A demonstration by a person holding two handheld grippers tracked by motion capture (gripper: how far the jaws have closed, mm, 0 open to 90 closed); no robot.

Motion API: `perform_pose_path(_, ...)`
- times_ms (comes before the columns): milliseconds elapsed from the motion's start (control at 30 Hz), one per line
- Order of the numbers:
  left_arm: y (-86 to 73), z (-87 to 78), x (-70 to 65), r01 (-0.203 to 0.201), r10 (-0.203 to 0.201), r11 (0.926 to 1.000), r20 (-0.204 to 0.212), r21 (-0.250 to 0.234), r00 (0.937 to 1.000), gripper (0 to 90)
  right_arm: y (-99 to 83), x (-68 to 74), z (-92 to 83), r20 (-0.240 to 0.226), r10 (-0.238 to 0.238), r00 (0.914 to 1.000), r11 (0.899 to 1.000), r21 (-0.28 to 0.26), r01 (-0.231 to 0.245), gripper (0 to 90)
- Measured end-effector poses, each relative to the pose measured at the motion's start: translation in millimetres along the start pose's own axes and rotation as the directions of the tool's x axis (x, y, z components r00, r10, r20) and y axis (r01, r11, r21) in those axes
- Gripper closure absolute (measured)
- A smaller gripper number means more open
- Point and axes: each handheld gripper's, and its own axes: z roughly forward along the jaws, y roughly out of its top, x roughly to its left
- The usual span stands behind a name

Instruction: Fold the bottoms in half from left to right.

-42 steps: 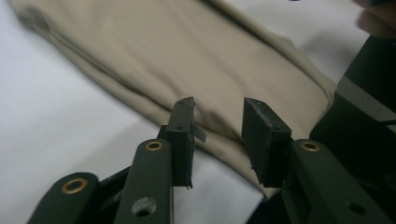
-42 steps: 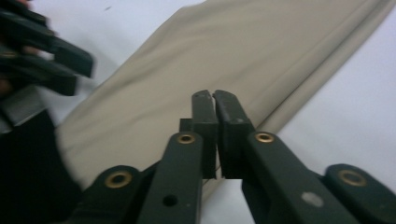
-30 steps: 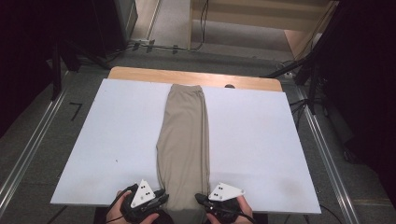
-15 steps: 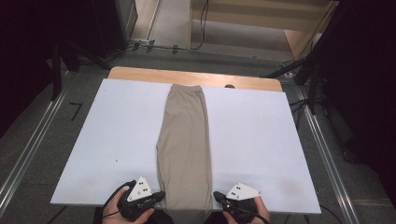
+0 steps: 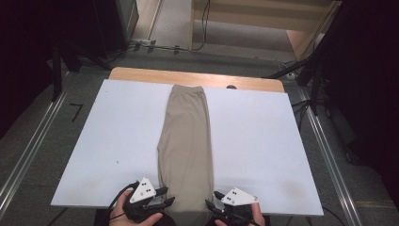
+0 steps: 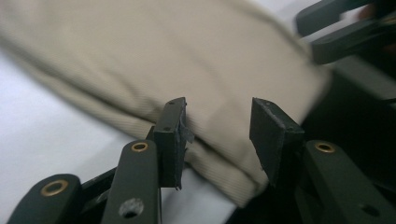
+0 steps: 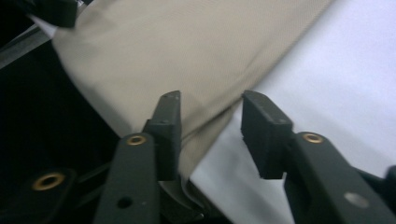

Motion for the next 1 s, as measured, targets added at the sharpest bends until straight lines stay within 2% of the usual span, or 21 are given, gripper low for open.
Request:
perform_pose_path(67, 1.8, 5.0, -2.8, -0.02, 0.021, 0.9996, -0.052, 0.019, 0.9984, 63.6, 1.2, 3.6, 4.6, 0.016, -0.018, 0.9997, 1.0, 0.0, 0.018, 56.5)
perform_pose_path(100, 1.8, 5.0, -2.8, -0.02, 0.021, 0.9996, -0.052, 0.019, 0.9984, 67.4, 1.2, 3.6, 4.6, 0.016, -0.018, 0.9997, 1.0, 0.0, 0.018, 56.5)
perform_pose_path(133, 3.4, 5.9, -3.5, -0.027, 0.028, 0.9993, -0.07, 0.028, 0.9972, 71.1, 2.5, 6.2, 6.5, 0.038, -0.025, 0.999, 1.0, -0.005, 0.026, 61.3)
perform_pose_path(200, 6.3, 8.1, -5.5, -0.052, 0.056, 0.9977, -0.102, 0.044, 0.9932, 78.7, 3.5, 6.9, 7.6, 0.051, -0.003, 0.9987, 1.0, -0.009, 0.004, 65.9)
perform_pose_path(267, 7.2, 8.3, -6.2, -0.058, 0.062, 0.9974, -0.099, 0.044, 0.9932, 87.6, 4.1, 6.3, 8.1, 0.056, -0.003, 0.9984, 1.0, -0.013, 0.003, 70.3)
perform_pose_path(300, 7.2, 8.3, -6.2, -0.058, 0.062, 0.9974, -0.099, 0.044, 0.9932, 89.1, 4.1, 6.3, 8.1, 0.056, -0.003, 0.9984, 1.0, -0.013, 0.003, 70.3)
perform_pose_path(333, 8.1, 8.2, -7.1, -0.068, 0.073, 0.9966, -0.101, 0.047, 0.9922, 89.6, 4.5, 6.0, 7.0, 0.072, -0.011, 0.9974, 1.0, -0.011, 0.012, 76.3)
perform_pose_path(367, 8.6, 7.7, -6.9, -0.069, 0.073, 0.9965, -0.094, 0.047, 0.9929, 90.0, 4.3, 5.1, 6.5, 0.076, -0.01, 0.9971, 1.0, -0.011, 0.011, 78.4)
perform_pose_path(467, 10.0, 3.4, -4.9, -0.059, 0.061, 0.9978, -0.069, 0.029, 0.9958, 90.0, 3.9, -0.4, 3.5, 0.055, 0.005, 0.9985, 1.0, -0.016, -0.004, 86.5)
perform_pose_path(500, 10.0, 3.4, -4.9, -0.059, 0.061, 0.9978, -0.069, 0.029, 0.9958, 90.0, 3.9, -0.4, 3.5, 0.055, 0.005, 0.9985, 1.0, -0.016, -0.004, 86.5)
perform_pose_path(533, 10.8, -1.5, -3.6, -0.045, 0.045, 0.999, -0.044, 0.001, 0.998, 90.0, 4.0, -3.0, 1.6, 0.038, 0.012, 0.9992, 1.0, -0.018, -0.011, 88.0)
perform_pose_path(633, 11.6, -10.4, -2.6, -0.047, 0.046, 0.9986, -0.031, -0.025, 0.9984, 90.0, 5.1, -4.1, -1.4, 0.024, 0.008, 0.9997, 1.0, -0.027, -0.007, 88.3)
perform_pose_path(767, 11.8, -22.2, -0.2, -0.039, 0.038, 0.9979, -0.021, -0.052, 0.999, 90.0, 8.4, -1.9, -9.1, -0.016, -0.003, 0.9999, 0.997, -0.08, 0.002, 88.3)
perform_pose_path(867, 9.1, -24.3, 5.5, -0.02, 0.019, 0.999, -0.009, -0.039, 0.9998, 90.0, 10.2, 1.2, -11.7, -0.015, -0.022, 0.9997, 0.996, -0.091, 0.02, 88.2)
perform_pose_path(900, 7.5, -22.2, 8.1, -0.014, 0.014, 0.9998, 0.004, -0.015, 0.9999, 90.0, 9.9, 1.4, -10.6, -0.006, -0.022, 0.9997, 0.997, -0.08, 0.021, 88.2)
perform_pose_path(1000, 3.3, -17.0, 9.8, -0.017, 0.017, 0.9998, -0.007, 0.012, 0.9998, 87.4, 8.2, -1.1, -6.4, 0.007, -0.012, 0.9999, 0.999, -0.049, 0.012, 88.1)
